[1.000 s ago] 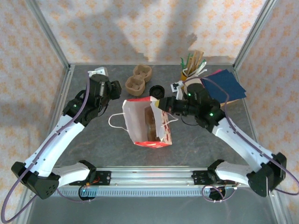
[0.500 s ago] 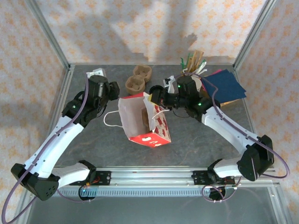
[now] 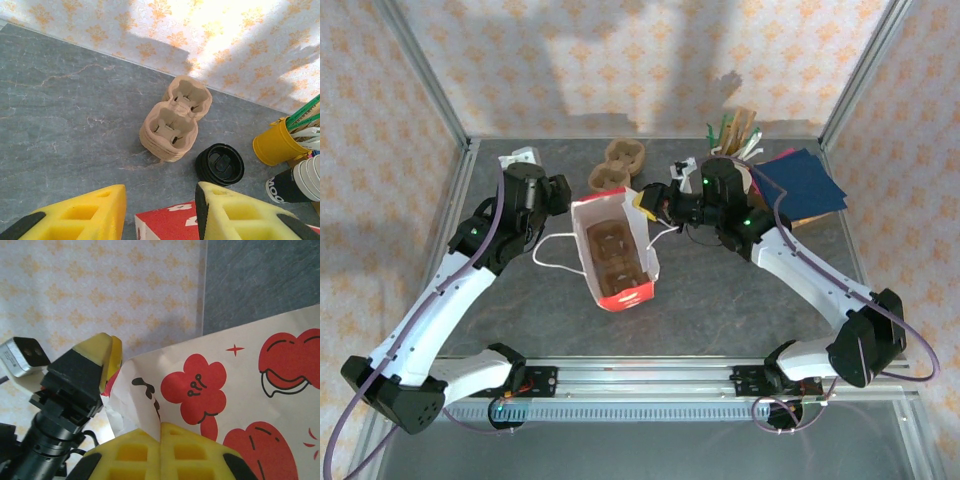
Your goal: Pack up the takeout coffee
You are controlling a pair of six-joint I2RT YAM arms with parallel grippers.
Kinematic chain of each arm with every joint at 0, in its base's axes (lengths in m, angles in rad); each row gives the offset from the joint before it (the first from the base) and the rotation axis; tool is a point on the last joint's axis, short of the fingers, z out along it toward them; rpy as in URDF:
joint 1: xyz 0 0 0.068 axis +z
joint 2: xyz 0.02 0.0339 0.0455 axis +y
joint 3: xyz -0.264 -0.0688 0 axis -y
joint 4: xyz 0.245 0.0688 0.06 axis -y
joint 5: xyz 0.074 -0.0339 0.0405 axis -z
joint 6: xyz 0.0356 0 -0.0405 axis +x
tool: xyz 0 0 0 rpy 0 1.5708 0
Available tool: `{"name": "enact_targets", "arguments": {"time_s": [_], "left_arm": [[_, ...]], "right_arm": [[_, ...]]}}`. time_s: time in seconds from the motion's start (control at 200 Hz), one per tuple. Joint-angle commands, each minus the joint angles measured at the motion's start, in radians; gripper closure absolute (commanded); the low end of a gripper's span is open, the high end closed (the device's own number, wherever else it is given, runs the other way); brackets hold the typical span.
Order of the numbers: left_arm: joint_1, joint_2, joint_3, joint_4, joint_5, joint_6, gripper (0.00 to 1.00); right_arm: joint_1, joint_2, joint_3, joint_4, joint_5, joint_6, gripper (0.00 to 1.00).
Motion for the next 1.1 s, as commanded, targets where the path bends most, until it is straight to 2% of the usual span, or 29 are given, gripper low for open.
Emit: {"name": "enact_targets", "arguments": {"time_s": [0.0, 0.165, 0.465, 0.621, 0.881, 1.096], "left_arm": [[0.008, -0.023, -0.004, -0.016, -0.027, -0.004, 0.57], [0.01, -0.024, -0.004, -0.017, -0.025, -0.006, 0.57], [0.013, -0.026, 0.0, -0.023, -0.034, 0.002, 0.57], [0.016, -0.026, -0.009, -0.019, -0.029, 0.0, 0.57], [0.018, -0.023, -0.013, -0.015, -0.026, -0.001, 0.57], [0.019, -0.023, -0.014, -0.016, -0.026, 0.0, 0.57]], "right_arm": [[0.0, -0.047, 0.0, 0.084, 0.013, 0.084, 1.0], [-0.026, -0.018, -0.052, 0.122, 0.004, 0.096, 1.0], [-0.102, 0.079, -0.068, 0.093, -0.052, -0.004, 1.0], [-0.141, 0.099, -0.033, 0.015, -0.039, -0.083, 1.0], [-0.219, 0.143, -0.002, -0.009, -0.049, -0.152, 1.0], [-0.236, 0.218, 0.07, -0.04, -0.077, -0.231, 1.0]]}}
